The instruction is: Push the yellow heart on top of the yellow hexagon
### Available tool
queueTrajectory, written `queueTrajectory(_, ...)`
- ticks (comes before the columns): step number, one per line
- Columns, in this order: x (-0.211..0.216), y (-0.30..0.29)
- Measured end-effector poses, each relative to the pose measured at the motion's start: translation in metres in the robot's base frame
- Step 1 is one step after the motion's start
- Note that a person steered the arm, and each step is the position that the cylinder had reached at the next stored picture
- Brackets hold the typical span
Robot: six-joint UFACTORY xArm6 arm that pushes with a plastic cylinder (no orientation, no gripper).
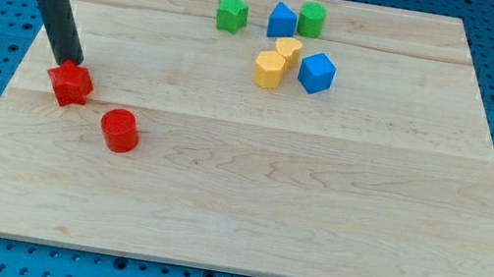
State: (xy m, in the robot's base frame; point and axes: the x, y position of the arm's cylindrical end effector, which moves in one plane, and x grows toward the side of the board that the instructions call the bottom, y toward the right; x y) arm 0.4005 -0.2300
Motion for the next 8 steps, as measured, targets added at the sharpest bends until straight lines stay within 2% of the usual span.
queueTrajectory(3,0.052,0.03)
queueTrajectory(4,0.018,0.066)
queueTrajectory(5,0.008,0.153)
queueTrajectory(6,0.007,0.2)
queueTrajectory(7,-0.001,0.286)
queueTrajectory(8,-0.027,0.299)
